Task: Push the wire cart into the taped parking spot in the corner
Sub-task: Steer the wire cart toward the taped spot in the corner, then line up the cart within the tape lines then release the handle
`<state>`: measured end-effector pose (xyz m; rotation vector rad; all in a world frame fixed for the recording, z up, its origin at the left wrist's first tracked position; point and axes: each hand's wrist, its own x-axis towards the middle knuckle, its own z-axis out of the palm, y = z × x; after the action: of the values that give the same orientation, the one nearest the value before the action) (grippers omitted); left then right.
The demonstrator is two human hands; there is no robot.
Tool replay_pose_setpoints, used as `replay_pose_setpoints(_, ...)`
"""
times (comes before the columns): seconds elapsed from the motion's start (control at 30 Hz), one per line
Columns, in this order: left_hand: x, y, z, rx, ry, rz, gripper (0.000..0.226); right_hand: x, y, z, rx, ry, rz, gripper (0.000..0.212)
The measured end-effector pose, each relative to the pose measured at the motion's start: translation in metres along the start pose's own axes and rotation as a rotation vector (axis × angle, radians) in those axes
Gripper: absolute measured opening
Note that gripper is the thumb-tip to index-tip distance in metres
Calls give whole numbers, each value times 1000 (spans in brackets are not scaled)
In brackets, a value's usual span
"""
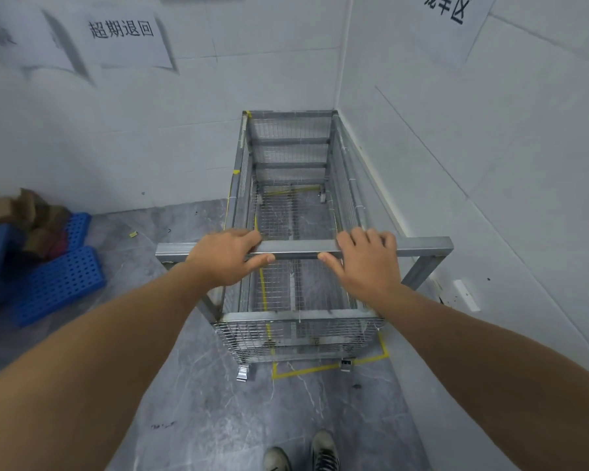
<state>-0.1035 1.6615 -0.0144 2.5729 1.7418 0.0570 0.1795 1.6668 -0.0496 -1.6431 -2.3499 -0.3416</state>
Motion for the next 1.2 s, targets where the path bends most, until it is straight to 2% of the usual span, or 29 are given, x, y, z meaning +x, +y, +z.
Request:
replay_pose_setpoints(0.2, -13, -26, 0, 58, 57, 9, 62, 3, -12, -4, 6, 2, -36, 58)
replay_pose_setpoints(0.3, -22, -48, -2, 95, 40, -7, 63, 13, -39, -7, 40, 5, -95, 56)
replay_pose_setpoints(0.43, -27, -57, -3, 119, 18, 1, 55, 17, -76, -2, 24, 32, 1, 56)
replay_pose_setpoints(0.77, -27, -67, 2, 120, 58, 45, 55, 19, -87, 10, 10, 82, 23, 54)
replay_pose_setpoints(0.9, -28, -64, 1, 111, 68, 51, 52, 19, -85, 10, 1, 95, 15, 48)
replay_pose_setpoints(1.2, -29, -61, 1, 120, 76, 12, 62, 18, -87, 11, 8, 107, 25, 50)
